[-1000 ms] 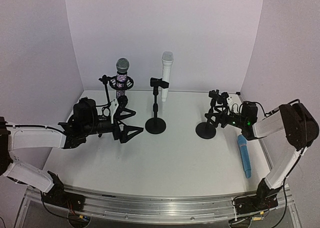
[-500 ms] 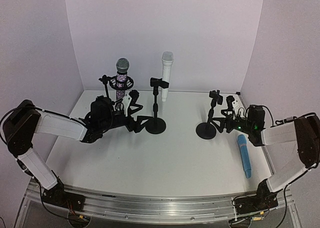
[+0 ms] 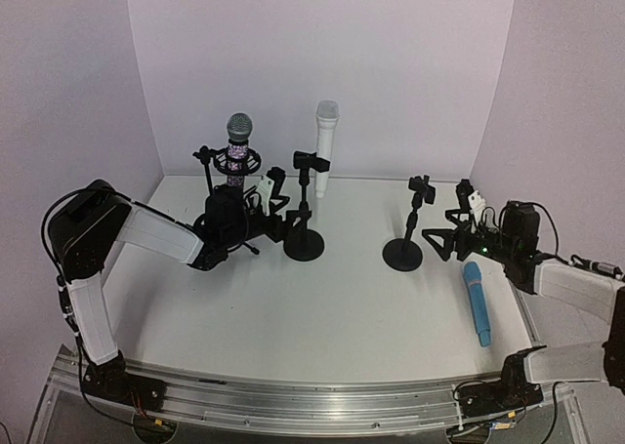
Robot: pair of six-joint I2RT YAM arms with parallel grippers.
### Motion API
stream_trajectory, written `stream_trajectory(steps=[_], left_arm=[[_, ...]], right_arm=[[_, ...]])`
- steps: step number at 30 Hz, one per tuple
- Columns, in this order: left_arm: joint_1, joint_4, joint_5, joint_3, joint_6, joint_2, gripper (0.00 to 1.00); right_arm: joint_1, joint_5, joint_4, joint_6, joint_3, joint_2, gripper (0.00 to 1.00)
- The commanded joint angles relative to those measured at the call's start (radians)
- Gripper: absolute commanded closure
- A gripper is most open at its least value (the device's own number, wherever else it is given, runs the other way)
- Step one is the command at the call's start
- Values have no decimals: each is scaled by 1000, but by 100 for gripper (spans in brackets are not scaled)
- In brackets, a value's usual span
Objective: Remove the microphone from the stand
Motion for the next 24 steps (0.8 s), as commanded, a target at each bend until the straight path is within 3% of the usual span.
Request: stream_trajectory(steps=[1, 14, 22, 24], left_arm=[[1, 65, -47, 88, -7, 65, 23], [1, 160, -117, 210, 16, 248, 31], [2, 235, -90, 267, 51, 318, 52], [2, 241, -72, 262, 51, 321, 62]], right_arm=[[3, -6, -87, -27, 31, -64, 5], [3, -52, -190, -51, 102, -164, 5], [3, -54, -235, -73, 131, -173, 5], [2, -50, -238, -74, 131, -175, 5]])
